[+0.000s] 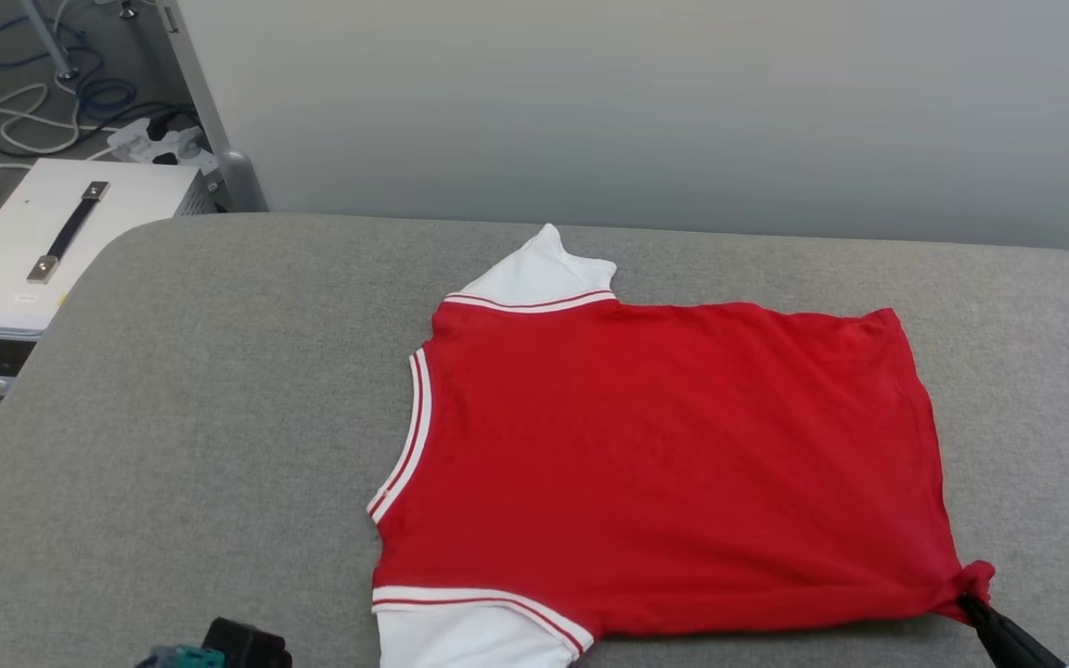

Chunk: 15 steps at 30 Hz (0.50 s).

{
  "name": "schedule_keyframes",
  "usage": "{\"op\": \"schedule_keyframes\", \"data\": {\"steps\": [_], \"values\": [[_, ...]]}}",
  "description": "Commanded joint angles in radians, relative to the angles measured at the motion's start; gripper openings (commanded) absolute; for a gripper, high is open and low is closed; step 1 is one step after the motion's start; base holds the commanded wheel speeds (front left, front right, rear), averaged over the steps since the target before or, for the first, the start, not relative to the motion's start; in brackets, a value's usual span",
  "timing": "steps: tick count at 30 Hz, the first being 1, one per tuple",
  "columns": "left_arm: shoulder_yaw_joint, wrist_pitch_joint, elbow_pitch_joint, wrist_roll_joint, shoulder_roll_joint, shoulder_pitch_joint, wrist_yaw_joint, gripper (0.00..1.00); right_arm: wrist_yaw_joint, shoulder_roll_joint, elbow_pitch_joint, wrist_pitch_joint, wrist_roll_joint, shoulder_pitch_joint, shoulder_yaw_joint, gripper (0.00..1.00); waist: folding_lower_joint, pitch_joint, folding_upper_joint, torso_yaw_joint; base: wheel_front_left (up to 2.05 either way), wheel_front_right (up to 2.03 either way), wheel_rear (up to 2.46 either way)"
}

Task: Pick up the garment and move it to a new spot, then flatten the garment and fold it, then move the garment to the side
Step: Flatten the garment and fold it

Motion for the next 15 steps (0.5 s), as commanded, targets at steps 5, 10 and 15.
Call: {"op": "schedule_keyframes", "data": {"steps": [5,10,15], "values": [[0.052,-0.042,-0.044,-0.002,0.006,-0.034,0.016,0.0,-0.002,-0.017,-0.074,-0.001,-0.008,0.031,-0.07,0.0,0.0001,0.036,-0.0001,-0.008,0.0,0.0,0.0],[0.082,-0.051,-0.056,0.017,-0.003,-0.129,0.016,0.0,-0.002,-0.008,-0.123,0.033,-0.036,0.008,-0.127,0.0,0.0001,0.076,-0.0001,-0.016,0.0,0.0,0.0],[0.087,-0.025,-0.037,0.028,-0.024,-0.244,0.013,0.0,-0.002,0.015,-0.15,0.077,-0.074,-0.031,-0.174,0.0,0.0001,0.123,-0.0001,-0.024,0.0,0.0,0.0]]}}
